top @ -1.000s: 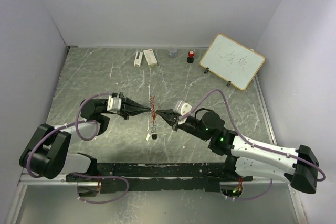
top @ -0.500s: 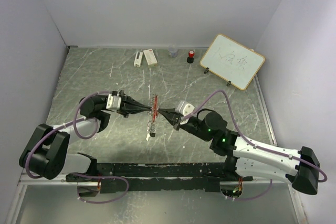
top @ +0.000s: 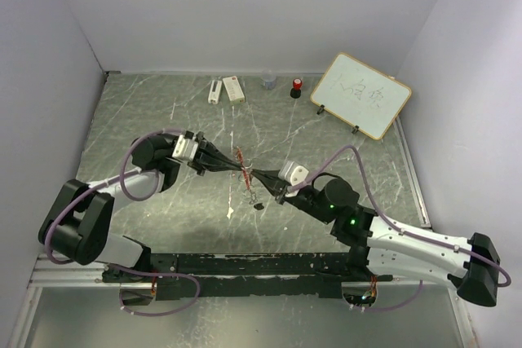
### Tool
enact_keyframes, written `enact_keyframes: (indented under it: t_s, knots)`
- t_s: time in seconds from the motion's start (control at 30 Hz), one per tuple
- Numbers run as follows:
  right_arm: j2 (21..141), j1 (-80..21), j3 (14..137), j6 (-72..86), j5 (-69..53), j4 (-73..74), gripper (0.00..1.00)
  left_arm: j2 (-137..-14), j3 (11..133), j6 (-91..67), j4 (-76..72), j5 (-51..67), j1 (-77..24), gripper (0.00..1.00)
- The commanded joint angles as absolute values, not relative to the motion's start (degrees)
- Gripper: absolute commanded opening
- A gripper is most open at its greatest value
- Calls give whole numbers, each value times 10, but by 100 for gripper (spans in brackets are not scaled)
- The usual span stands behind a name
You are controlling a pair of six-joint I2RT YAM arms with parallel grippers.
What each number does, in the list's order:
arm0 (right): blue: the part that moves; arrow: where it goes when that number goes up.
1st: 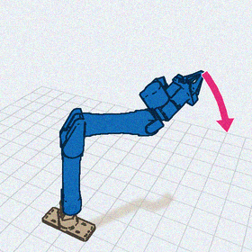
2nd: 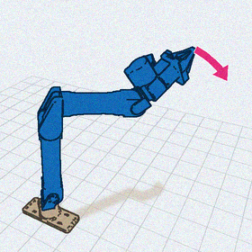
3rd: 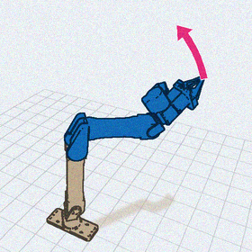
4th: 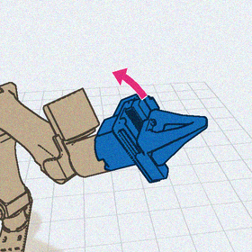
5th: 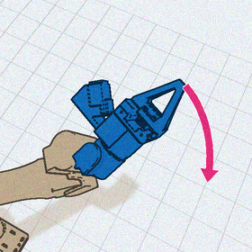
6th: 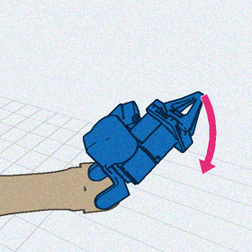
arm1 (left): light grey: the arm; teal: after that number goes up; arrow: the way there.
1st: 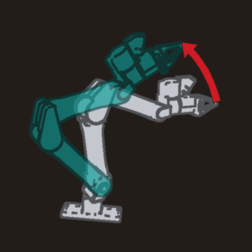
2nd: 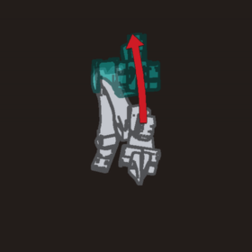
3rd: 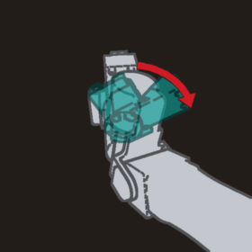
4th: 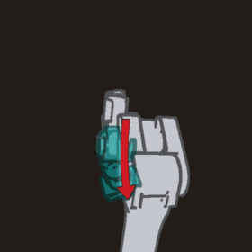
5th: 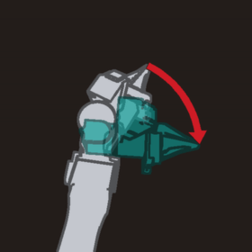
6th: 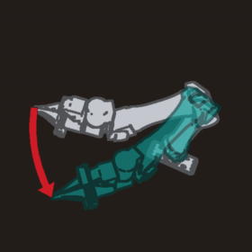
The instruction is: Put the keys on the keyring
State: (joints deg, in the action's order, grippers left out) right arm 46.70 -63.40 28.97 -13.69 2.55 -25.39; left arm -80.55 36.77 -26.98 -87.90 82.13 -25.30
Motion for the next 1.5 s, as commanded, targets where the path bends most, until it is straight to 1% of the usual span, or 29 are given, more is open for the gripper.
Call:
enact_keyframes:
  t_s: [0.0, 0.37, 0.87, 1.47]
  knots:
    - [443, -636, 276, -153, 29, -265, 0, -824, 402, -302, -1038, 855, -271, 7]
    - [414, -636, 269, -159, 17, -246, 0, -842, 424, -305, -1037, 846, -276, 7]
    - [437, -636, 273, -156, 0, -245, 0, -845, 426, -301, -1038, 840, -278, 7]
    - [427, -636, 276, -154, -15, -241, 0, -858, 428, -303, -1038, 836, -279, 7]
